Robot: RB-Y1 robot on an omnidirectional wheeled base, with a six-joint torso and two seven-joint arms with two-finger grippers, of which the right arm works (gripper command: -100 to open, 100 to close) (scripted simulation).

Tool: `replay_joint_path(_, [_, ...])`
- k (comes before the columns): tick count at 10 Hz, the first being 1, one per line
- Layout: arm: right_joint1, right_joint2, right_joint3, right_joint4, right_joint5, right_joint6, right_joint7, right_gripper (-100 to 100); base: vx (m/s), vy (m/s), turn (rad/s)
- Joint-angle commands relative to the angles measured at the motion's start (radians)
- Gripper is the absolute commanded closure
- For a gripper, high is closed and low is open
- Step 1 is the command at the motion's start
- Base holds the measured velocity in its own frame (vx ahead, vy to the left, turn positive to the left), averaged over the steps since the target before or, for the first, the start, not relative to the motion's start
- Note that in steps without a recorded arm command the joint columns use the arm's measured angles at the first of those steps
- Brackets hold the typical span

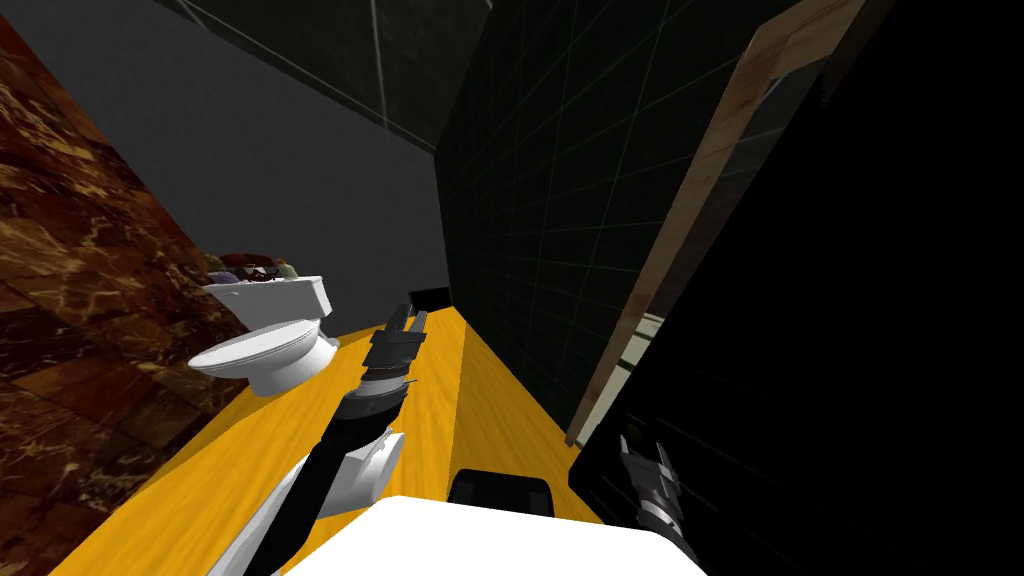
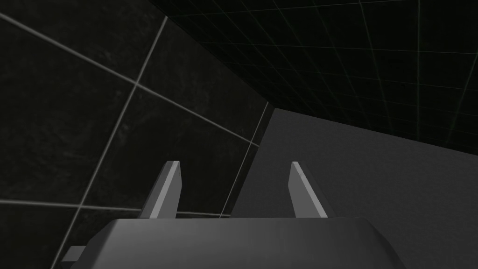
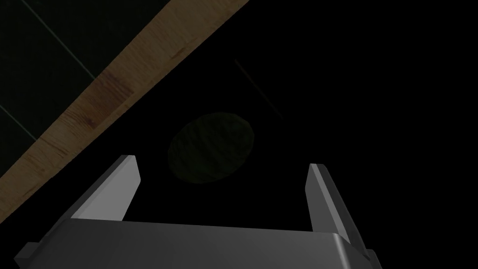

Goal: Pull the door open

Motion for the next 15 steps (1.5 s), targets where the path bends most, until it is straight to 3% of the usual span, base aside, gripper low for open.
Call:
replay_joint_path(1, [0.000, 0.002, 0.015, -0.008, -0.021, -0.007, -0.049, -100, -0.048, 0.005, 0.028])
replay_joint_path(15, [0.016, 0.025, 0.133, -0.113, -0.203, -0.041, -0.397, -100, -0.062, -0.002, 0.039])
